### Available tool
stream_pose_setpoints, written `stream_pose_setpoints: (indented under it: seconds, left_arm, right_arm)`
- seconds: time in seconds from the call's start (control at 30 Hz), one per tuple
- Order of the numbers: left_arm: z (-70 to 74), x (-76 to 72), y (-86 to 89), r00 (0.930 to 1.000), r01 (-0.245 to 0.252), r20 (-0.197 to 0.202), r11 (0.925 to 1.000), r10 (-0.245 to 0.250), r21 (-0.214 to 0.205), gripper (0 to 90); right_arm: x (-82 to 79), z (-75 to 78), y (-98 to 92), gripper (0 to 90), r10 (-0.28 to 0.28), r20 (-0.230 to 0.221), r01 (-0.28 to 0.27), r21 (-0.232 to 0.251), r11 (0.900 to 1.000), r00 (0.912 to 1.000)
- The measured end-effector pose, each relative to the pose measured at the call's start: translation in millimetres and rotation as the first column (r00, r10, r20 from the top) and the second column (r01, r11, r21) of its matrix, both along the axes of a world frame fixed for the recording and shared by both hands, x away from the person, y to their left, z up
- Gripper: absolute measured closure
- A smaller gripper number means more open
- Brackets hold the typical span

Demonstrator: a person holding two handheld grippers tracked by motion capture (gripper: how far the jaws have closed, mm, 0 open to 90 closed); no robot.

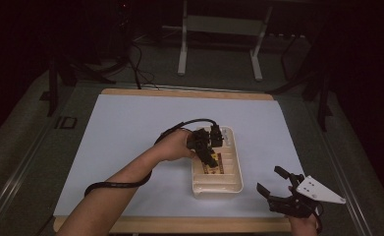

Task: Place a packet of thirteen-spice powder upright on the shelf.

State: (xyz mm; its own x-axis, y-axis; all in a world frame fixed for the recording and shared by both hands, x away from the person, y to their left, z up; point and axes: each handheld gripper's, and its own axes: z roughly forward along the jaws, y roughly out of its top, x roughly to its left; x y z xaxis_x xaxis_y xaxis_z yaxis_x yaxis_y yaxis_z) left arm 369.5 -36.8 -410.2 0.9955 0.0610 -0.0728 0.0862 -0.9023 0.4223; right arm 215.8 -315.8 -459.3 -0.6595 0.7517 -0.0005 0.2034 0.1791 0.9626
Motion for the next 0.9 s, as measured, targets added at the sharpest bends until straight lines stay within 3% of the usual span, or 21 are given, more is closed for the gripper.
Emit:
stream_pose_setpoints:
  seconds: [0.07, 0.43, 0.5, 0.57, 0.9]
  left_arm:
    - [-4.3, 0.4, -0.1, 1.0000, -0.007, -0.006, 0.9980, 0.007, -0.063, 67.4]
    - [-13.2, -2.9, -1.2, 0.9997, -0.024, -0.007, 0.9890, 0.023, -0.146, 65.4]
    - [-14.0, -3.6, -2.3, 0.9990, -0.045, -0.005, 0.9888, 0.045, -0.142, 59.0]
    - [-13.9, -4.5, -1.5, 0.9985, -0.055, -0.006, 0.9850, 0.055, -0.163, 58.3]
    - [7.5, -15.1, 21.1, 0.9952, -0.070, 0.049, 0.9676, 0.085, -0.242, 46.7]
  right_arm:
    - [0.0, 0.0, 0.0, 14.8, 0.000, 0.000, 0.000, 0.000, 1.0000, 1.0000]
    - [0.0, 0.0, 0.3, 14.8, 0.000, -0.002, 0.000, -0.004, 1.0000, 1.0000]
    - [-0.2, 0.1, 0.6, 14.8, 0.002, -0.002, -0.002, -0.006, 1.0000, 1.0000]
    - [-0.2, 0.2, 0.6, 14.8, 0.004, -0.002, -0.004, -0.006, 1.0000, 1.0000]
    - [0.0, 0.0, 1.9, 14.8, 0.006, -0.001, -0.006, -0.009, 0.9999, 1.0000]
